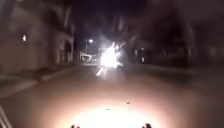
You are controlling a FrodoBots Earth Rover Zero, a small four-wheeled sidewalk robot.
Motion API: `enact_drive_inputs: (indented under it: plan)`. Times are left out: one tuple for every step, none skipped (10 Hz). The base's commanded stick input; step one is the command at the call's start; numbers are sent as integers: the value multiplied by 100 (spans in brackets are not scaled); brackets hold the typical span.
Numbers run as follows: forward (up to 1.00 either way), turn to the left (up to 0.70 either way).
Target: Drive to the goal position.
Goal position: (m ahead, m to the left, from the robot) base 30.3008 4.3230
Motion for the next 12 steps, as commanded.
enact_drive_inputs:
  plan:
    - [85, 0]
    - [85, 0]
    - [85, 0]
    - [85, 0]
    - [85, 0]
    - [85, 0]
    - [85, 0]
    - [85, 0]
    - [85, 0]
    - [85, 0]
    - [85, 0]
    - [85, 0]
